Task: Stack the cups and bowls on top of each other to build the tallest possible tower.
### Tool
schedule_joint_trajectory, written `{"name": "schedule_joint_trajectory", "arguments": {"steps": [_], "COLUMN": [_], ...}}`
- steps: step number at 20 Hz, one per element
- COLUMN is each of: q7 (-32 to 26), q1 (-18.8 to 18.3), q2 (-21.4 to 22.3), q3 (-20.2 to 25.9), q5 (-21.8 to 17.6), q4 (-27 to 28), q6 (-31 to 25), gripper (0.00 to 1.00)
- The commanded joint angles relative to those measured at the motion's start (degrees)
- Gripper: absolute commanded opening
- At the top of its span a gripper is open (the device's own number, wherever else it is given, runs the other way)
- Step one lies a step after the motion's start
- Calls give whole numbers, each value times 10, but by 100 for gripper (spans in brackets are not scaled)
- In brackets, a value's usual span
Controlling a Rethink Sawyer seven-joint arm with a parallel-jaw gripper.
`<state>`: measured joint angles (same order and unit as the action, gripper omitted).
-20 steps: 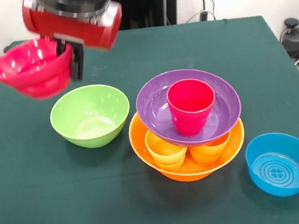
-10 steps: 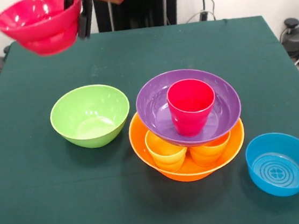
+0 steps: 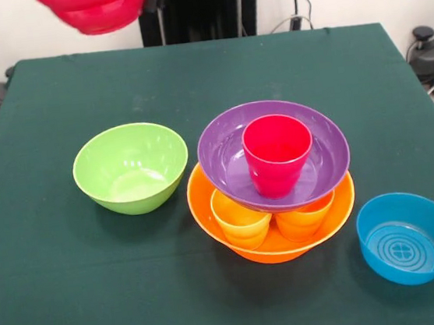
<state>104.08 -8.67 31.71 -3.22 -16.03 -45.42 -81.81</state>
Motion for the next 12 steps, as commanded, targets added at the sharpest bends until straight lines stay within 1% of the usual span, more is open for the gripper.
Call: {"name": "schedule_joint_trajectory", "arguments": {"steps": [1, 3, 8, 12], "q7": [45, 62, 104, 128], "q1": [37, 43, 55, 67], "q2": [-11, -20, -42, -53], "q3": [23, 26, 31, 25], "q5": [3, 13, 36, 49], "q4": [-10, -13, -33, -38], "q6": [-53, -40, 22, 45], "gripper": [0, 0, 0, 0]}}
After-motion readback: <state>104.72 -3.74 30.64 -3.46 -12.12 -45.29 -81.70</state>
